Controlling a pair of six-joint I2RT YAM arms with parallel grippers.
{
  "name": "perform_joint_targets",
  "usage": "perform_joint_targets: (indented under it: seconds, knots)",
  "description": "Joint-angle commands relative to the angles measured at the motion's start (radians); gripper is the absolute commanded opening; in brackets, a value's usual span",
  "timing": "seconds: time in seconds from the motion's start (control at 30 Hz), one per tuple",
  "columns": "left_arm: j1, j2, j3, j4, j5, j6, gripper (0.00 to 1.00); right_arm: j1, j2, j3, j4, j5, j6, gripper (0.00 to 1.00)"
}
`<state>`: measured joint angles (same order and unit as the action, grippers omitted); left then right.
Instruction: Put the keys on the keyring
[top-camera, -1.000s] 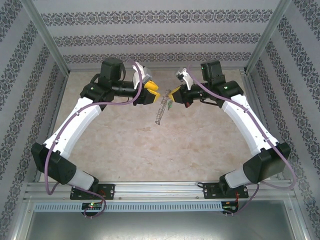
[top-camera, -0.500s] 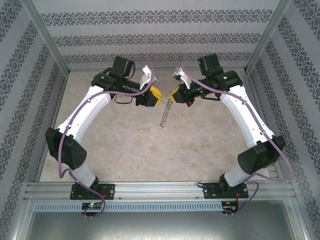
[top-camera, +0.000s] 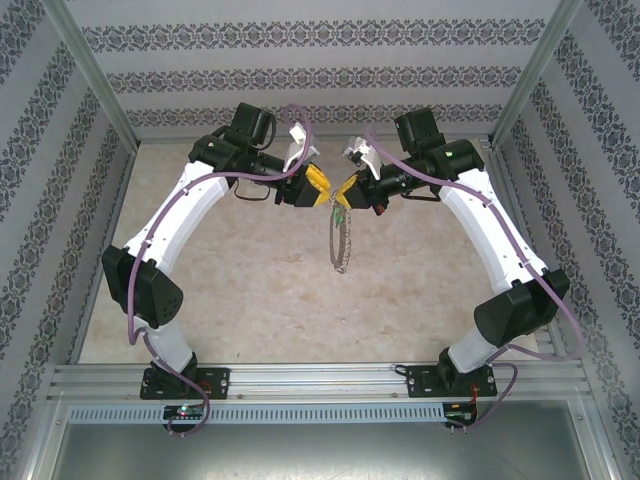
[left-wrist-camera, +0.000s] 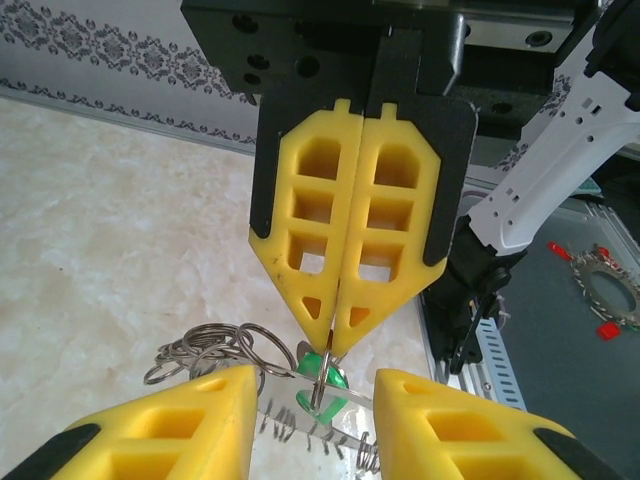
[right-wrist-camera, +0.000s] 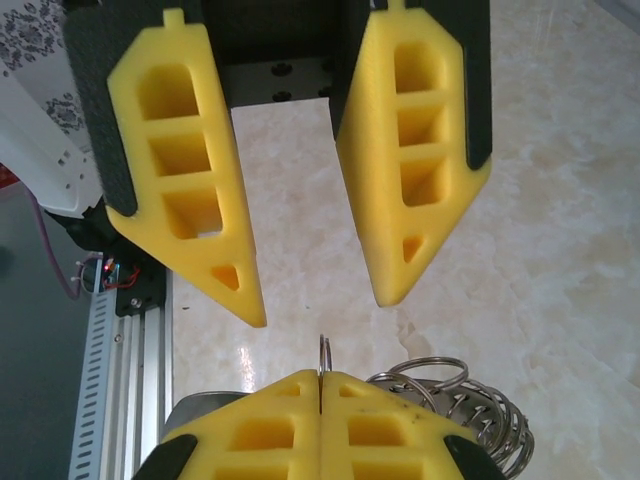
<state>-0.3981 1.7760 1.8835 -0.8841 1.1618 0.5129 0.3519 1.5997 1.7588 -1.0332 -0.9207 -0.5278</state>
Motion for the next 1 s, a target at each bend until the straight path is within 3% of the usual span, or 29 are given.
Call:
perform_joint_targets:
  seconds: [0.0, 0.77, 0.97]
  knots:
    - [-0.001, 0.004, 0.028, -0.043, 0.055, 0.029, 0.35, 0.016, -0.006, 0.029, 0.004, -0.056, -0.021, 0.00]
    - [-0.039, 0.032, 0.038, -0.079, 0.084, 0.040, 0.35, 0.022, -0.018, 0.019, 0.048, -0.066, 0.002, 0.00]
    - [-0.044, 0.035, 0.039, -0.082, 0.085, 0.041, 0.24, 0.023, -0.018, 0.011, 0.054, -0.066, 0.003, 0.00]
